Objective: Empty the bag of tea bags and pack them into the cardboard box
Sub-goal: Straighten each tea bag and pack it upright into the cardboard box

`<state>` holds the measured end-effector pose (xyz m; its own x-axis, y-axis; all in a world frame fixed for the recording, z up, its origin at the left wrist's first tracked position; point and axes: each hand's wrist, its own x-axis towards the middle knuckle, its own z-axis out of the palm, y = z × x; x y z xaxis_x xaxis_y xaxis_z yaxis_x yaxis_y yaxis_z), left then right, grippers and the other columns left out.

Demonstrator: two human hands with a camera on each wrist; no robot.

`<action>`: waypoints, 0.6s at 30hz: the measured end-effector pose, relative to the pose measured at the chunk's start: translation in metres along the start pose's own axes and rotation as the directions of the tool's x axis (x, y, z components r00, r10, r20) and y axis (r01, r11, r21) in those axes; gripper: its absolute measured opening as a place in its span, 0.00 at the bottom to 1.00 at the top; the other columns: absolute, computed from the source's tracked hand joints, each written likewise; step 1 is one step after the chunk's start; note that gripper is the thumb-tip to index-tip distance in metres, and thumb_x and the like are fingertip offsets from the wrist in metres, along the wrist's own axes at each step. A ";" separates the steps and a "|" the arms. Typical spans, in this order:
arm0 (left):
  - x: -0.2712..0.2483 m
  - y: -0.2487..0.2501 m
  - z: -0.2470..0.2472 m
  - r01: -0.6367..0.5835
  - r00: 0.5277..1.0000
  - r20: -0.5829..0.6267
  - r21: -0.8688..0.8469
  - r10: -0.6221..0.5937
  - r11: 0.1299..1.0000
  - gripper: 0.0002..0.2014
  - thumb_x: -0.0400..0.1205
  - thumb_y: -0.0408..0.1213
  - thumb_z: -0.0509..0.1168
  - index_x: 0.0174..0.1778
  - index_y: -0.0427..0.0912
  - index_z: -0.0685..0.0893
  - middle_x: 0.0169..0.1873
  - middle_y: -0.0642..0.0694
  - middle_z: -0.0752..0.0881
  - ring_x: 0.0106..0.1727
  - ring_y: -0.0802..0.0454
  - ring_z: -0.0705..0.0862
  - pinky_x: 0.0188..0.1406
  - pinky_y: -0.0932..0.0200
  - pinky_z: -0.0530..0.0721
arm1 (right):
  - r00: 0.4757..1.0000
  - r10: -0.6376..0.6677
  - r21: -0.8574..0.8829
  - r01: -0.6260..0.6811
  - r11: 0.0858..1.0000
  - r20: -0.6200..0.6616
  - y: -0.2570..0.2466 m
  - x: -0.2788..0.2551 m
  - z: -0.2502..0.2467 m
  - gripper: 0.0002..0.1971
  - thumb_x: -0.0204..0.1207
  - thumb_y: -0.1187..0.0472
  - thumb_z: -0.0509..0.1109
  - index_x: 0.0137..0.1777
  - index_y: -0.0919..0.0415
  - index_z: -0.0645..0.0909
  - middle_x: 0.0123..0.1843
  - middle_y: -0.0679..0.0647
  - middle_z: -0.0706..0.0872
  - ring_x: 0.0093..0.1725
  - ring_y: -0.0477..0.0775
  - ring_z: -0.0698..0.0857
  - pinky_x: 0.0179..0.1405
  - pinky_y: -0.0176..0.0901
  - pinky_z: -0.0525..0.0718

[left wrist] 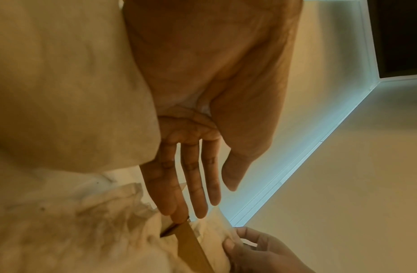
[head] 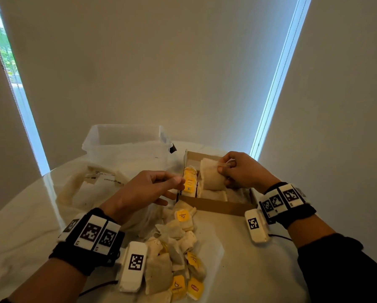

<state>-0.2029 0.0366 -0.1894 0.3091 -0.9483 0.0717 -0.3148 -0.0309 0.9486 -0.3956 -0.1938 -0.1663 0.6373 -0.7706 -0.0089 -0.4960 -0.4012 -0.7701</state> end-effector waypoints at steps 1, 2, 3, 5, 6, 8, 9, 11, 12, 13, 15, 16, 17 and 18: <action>0.000 0.000 0.000 0.005 1.000 -0.002 -0.002 -0.005 1.000 0.12 0.89 0.51 0.68 0.61 0.54 0.94 0.53 0.58 0.96 0.54 0.57 0.94 0.58 0.54 0.93 | 1.000 0.005 -0.030 -0.005 1.000 -0.003 0.000 0.001 0.001 0.10 0.86 0.60 0.76 0.64 0.54 0.82 0.54 0.62 0.93 0.39 0.56 0.94 0.47 0.55 0.97; 0.000 0.000 0.000 0.008 1.000 -0.004 -0.003 -0.008 1.000 0.12 0.89 0.51 0.68 0.61 0.54 0.94 0.53 0.57 0.96 0.54 0.57 0.95 0.58 0.53 0.93 | 1.000 0.008 -0.050 -0.009 0.999 -0.011 -0.001 0.002 0.002 0.08 0.86 0.61 0.76 0.62 0.53 0.82 0.54 0.61 0.93 0.39 0.55 0.94 0.45 0.53 0.97; 0.000 0.000 0.000 0.011 1.000 -0.006 -0.002 -0.011 1.000 0.12 0.89 0.51 0.68 0.61 0.54 0.94 0.53 0.57 0.96 0.55 0.57 0.95 0.58 0.53 0.93 | 1.000 0.009 -0.056 -0.011 0.998 -0.025 -0.002 0.002 0.003 0.08 0.86 0.61 0.75 0.61 0.52 0.82 0.55 0.59 0.92 0.38 0.53 0.94 0.42 0.50 0.97; 0.000 0.000 -0.001 0.013 1.000 -0.004 0.005 -0.013 1.000 0.12 0.90 0.51 0.67 0.62 0.53 0.94 0.53 0.57 0.96 0.55 0.57 0.94 0.58 0.53 0.93 | 0.999 0.008 -0.027 -0.009 1.000 -0.050 -0.006 0.001 0.004 0.08 0.87 0.63 0.75 0.60 0.52 0.81 0.54 0.56 0.91 0.35 0.51 0.94 0.38 0.47 0.96; 0.000 0.001 -0.001 0.012 1.000 -0.001 0.008 -0.012 1.000 0.13 0.90 0.51 0.67 0.62 0.53 0.94 0.54 0.57 0.96 0.55 0.57 0.94 0.58 0.53 0.93 | 0.999 0.007 -0.019 -0.008 1.000 -0.053 -0.007 0.001 0.004 0.08 0.87 0.63 0.74 0.60 0.52 0.81 0.54 0.55 0.90 0.35 0.51 0.94 0.38 0.46 0.96; 0.000 0.001 -0.001 0.015 1.000 0.003 0.015 -0.015 1.000 0.13 0.90 0.51 0.67 0.63 0.53 0.94 0.54 0.57 0.96 0.55 0.58 0.94 0.58 0.54 0.92 | 0.999 0.004 -0.040 -0.006 0.999 -0.050 -0.008 -0.002 0.005 0.10 0.86 0.63 0.75 0.63 0.52 0.80 0.54 0.53 0.89 0.39 0.53 0.94 0.41 0.47 0.96; 0.000 0.001 -0.001 0.019 1.000 0.002 0.017 -0.019 1.000 0.13 0.90 0.51 0.67 0.63 0.53 0.94 0.54 0.57 0.96 0.55 0.58 0.94 0.58 0.54 0.92 | 0.998 -0.017 -0.078 0.012 0.997 -0.062 -0.008 -0.002 0.005 0.12 0.85 0.62 0.76 0.65 0.52 0.80 0.56 0.53 0.88 0.42 0.54 0.94 0.43 0.47 0.96; -0.001 0.001 -0.001 0.022 1.000 0.000 0.018 -0.022 1.000 0.13 0.90 0.51 0.67 0.63 0.52 0.94 0.54 0.57 0.96 0.55 0.58 0.94 0.58 0.53 0.92 | 0.983 -0.114 -0.171 0.089 0.981 -0.143 -0.008 -0.002 0.002 0.16 0.83 0.61 0.78 0.67 0.50 0.80 0.62 0.50 0.86 0.50 0.48 0.89 0.45 0.39 0.90; -0.001 0.000 -0.001 0.022 1.000 0.001 0.017 -0.022 1.000 0.13 0.90 0.51 0.67 0.63 0.52 0.93 0.54 0.57 0.96 0.55 0.58 0.94 0.57 0.54 0.92 | 0.962 -0.184 -0.195 0.145 0.970 -0.200 -0.010 -0.003 0.000 0.16 0.83 0.61 0.79 0.67 0.50 0.81 0.63 0.48 0.86 0.51 0.44 0.87 0.45 0.33 0.85; -0.001 0.000 -0.001 0.023 1.000 0.001 0.016 -0.023 1.000 0.13 0.90 0.50 0.67 0.63 0.51 0.93 0.54 0.57 0.96 0.55 0.58 0.94 0.57 0.54 0.92 | 0.936 -0.251 -0.209 0.201 0.957 -0.248 -0.013 -0.005 -0.003 0.16 0.82 0.60 0.80 0.65 0.50 0.82 0.62 0.46 0.86 0.51 0.42 0.86 0.46 0.29 0.81; 0.000 0.000 -0.001 0.025 1.000 0.001 0.014 -0.025 1.000 0.13 0.90 0.50 0.67 0.63 0.51 0.93 0.54 0.57 0.96 0.54 0.58 0.94 0.56 0.55 0.92 | 0.913 -0.334 -0.253 0.274 0.928 -0.236 -0.019 -0.007 -0.007 0.13 0.80 0.59 0.83 0.60 0.49 0.86 0.57 0.42 0.88 0.51 0.41 0.88 0.50 0.30 0.82; 0.000 0.000 0.000 0.025 1.000 0.000 0.012 -0.025 1.000 0.13 0.90 0.50 0.67 0.63 0.51 0.94 0.54 0.57 0.96 0.54 0.58 0.95 0.56 0.55 0.92 | 0.927 -0.338 -0.293 0.281 0.914 -0.164 -0.020 -0.008 -0.007 0.11 0.79 0.58 0.83 0.58 0.48 0.88 0.54 0.41 0.89 0.51 0.41 0.88 0.52 0.32 0.83; 0.001 0.000 0.000 0.026 1.000 0.000 0.010 -0.026 1.000 0.13 0.90 0.50 0.67 0.62 0.51 0.94 0.54 0.57 0.96 0.54 0.58 0.95 0.56 0.55 0.93 | 0.947 -0.314 -0.347 0.273 0.897 -0.069 -0.022 -0.007 -0.005 0.10 0.79 0.58 0.83 0.57 0.47 0.89 0.54 0.40 0.88 0.53 0.42 0.88 0.53 0.33 0.84; 0.001 0.001 0.000 0.026 1.000 0.000 0.009 -0.026 1.000 0.13 0.90 0.50 0.67 0.62 0.50 0.94 0.54 0.56 0.96 0.54 0.58 0.95 0.56 0.55 0.93 | 0.962 -0.271 -0.417 0.257 0.872 0.025 -0.021 -0.005 -0.002 0.11 0.79 0.57 0.82 0.58 0.46 0.89 0.55 0.40 0.87 0.56 0.43 0.87 0.51 0.33 0.82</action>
<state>-0.2030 0.0361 -0.1886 0.3170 -0.9472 0.0472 -0.3146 -0.0580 0.9475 -0.3897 -0.1820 -0.1492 0.7623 -0.6203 0.1845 -0.5148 -0.7540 -0.4081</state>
